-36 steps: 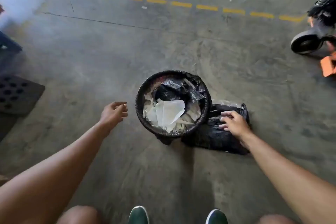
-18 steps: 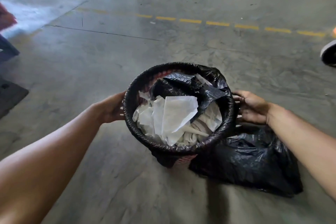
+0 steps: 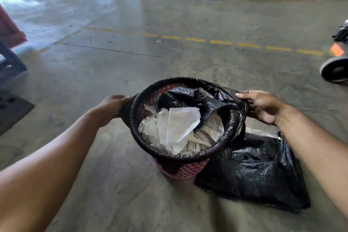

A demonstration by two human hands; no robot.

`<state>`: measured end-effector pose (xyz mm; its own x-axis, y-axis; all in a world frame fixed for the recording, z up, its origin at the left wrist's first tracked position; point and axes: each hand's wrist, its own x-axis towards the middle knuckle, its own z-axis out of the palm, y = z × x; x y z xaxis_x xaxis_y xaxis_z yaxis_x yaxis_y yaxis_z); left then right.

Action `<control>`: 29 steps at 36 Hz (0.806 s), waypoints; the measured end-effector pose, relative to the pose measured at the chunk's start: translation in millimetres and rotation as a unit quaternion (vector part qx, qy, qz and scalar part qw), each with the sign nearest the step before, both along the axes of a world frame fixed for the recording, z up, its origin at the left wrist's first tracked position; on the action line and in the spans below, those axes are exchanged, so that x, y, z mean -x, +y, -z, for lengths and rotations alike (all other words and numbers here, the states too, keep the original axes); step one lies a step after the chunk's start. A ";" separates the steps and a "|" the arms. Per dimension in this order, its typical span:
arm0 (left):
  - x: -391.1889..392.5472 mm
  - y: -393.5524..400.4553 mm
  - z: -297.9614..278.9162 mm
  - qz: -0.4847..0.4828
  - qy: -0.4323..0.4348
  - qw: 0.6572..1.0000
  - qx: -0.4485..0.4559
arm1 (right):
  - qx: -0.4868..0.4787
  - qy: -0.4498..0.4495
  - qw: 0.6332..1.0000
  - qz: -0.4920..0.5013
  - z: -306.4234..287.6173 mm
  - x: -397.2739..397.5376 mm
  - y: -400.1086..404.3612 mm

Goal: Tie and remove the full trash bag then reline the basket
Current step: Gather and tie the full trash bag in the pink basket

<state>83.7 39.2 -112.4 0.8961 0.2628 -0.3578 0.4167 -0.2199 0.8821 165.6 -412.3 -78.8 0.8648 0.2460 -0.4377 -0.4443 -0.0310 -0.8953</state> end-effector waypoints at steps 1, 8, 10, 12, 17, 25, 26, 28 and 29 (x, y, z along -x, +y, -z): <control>0.3 -0.5 -3.4 0.005 -0.006 1.000 -0.022 | -0.004 -0.014 1.000 0.011 -3.9 1.6 1.9; 0.4 -2.6 -18.3 0.032 -0.011 0.994 -0.107 | 0.035 -0.065 0.997 -0.014 -29.8 12.1 6.5; -1.5 -2.8 -14.2 -0.016 -0.028 0.990 -0.135 | 0.073 -0.070 0.994 -0.031 -34.2 14.8 8.7; -2.5 -7.5 -11.7 -0.051 -0.031 0.986 -0.153 | 0.118 -0.080 0.990 -0.025 -35.3 17.1 13.1; -8.1 -18.7 -10.1 -0.074 0.000 0.984 -0.165 | 0.223 -0.124 0.967 0.026 -23.3 13.9 29.6; -5.0 -26.9 2.9 -0.124 -0.038 0.966 -0.223 | 0.096 -0.196 0.974 0.053 -36.8 14.6 85.6; -2.8 -30.0 3.0 -0.128 -0.047 0.963 -0.234 | 0.081 -0.207 0.974 0.032 -38.8 17.4 89.3; 1.3 -33.5 3.7 -0.135 -0.072 0.956 -0.251 | 0.082 -0.228 0.970 -0.034 -42.3 23.7 91.2; 3.2 -34.5 4.0 -0.137 -0.082 0.951 -0.264 | 0.091 -0.235 0.965 -0.070 -42.9 26.2 87.7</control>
